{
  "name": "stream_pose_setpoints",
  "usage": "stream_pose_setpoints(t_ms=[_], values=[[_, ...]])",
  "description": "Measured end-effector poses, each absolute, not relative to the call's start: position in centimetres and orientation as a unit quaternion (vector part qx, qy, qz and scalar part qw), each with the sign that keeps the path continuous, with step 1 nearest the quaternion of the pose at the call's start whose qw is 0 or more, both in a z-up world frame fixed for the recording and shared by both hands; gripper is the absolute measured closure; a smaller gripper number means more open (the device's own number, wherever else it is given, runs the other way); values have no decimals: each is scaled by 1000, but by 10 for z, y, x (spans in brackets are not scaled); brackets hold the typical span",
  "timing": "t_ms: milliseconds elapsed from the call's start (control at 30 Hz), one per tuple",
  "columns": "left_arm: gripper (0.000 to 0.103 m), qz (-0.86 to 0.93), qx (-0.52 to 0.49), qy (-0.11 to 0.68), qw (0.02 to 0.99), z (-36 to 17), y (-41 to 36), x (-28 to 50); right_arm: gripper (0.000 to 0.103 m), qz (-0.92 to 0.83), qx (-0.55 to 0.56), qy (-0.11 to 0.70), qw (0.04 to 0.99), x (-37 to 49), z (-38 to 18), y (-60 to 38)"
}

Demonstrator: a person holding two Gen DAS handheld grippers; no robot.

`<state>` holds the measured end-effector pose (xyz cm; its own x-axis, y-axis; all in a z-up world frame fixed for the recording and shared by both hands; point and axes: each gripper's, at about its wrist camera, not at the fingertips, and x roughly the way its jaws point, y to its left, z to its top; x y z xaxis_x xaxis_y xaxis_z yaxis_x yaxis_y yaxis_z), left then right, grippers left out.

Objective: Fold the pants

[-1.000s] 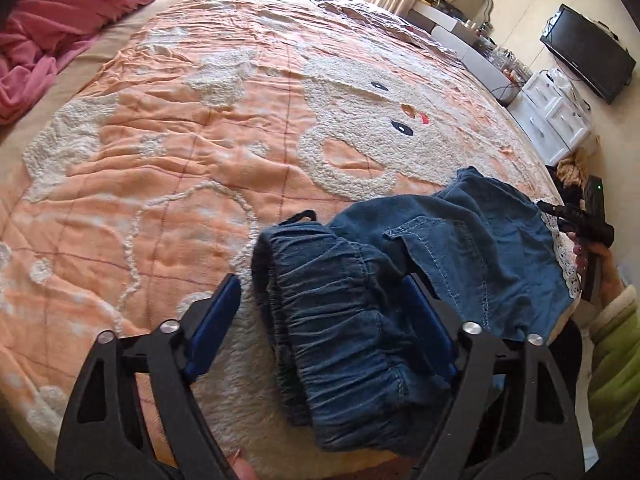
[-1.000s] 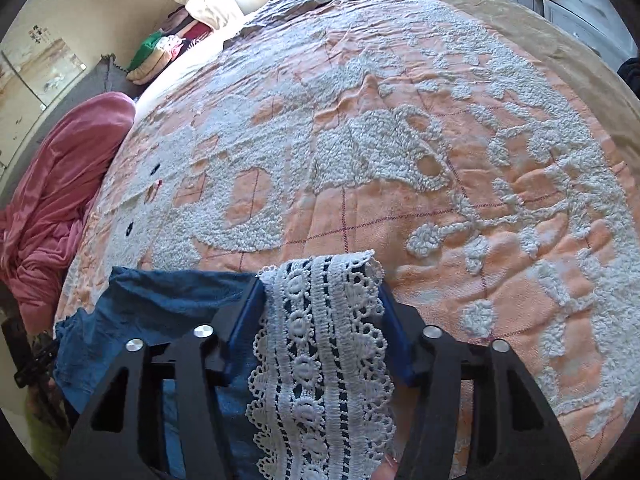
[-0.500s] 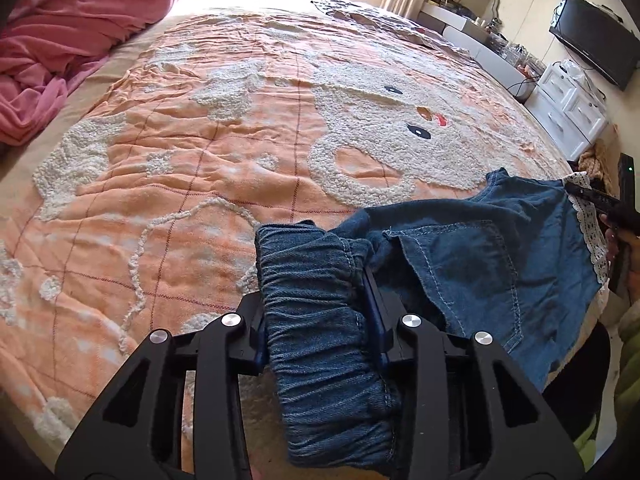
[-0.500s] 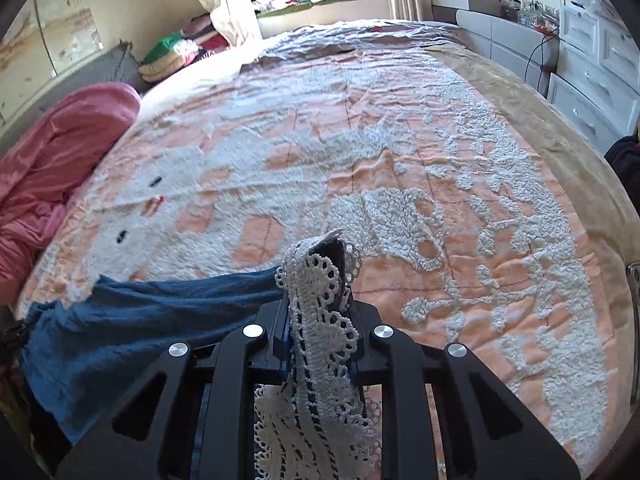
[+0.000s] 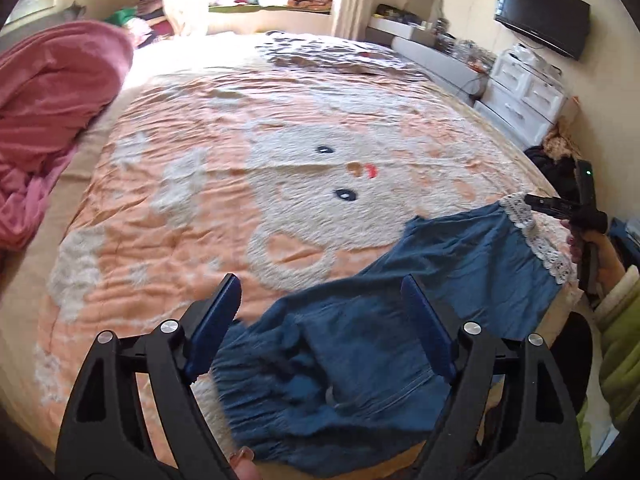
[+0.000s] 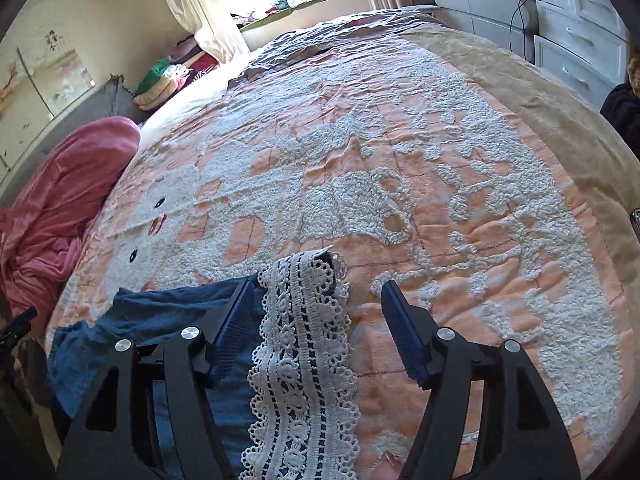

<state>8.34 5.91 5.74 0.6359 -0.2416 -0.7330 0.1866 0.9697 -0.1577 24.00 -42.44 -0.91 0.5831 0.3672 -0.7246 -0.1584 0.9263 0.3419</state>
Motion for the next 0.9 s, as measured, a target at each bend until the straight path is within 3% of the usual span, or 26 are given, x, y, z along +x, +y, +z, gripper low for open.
stream_pose_setpoints(t_ms=[233, 367, 400, 433, 500, 667, 700, 900], values=[[27, -232, -61, 496, 834, 5, -40, 185, 38, 179, 128, 449, 866, 255, -16, -419], [40, -220, -58, 519, 824, -23, -59, 208, 38, 192, 119, 463, 857, 266, -23, -411], [48, -218, -68, 523, 821, -29, -58, 213, 39, 191, 115, 466, 856, 268, -25, -410], [52, -218, -78, 528, 817, -34, -57, 217, 42, 192, 112, 471, 854, 270, -27, -408], [64, -224, -95, 537, 808, -42, -59, 221, 71, 201, 104, 480, 847, 271, -33, -404], [82, -230, -87, 546, 801, -51, -65, 216, 79, 222, 90, 451, 860, 251, -29, -401], [92, -231, -92, 546, 800, -51, -63, 214, 80, 227, 89, 441, 864, 245, -26, -401], [97, -233, -105, 509, 822, -34, -59, 212, 82, 227, 99, 401, 882, 227, -13, -409]])
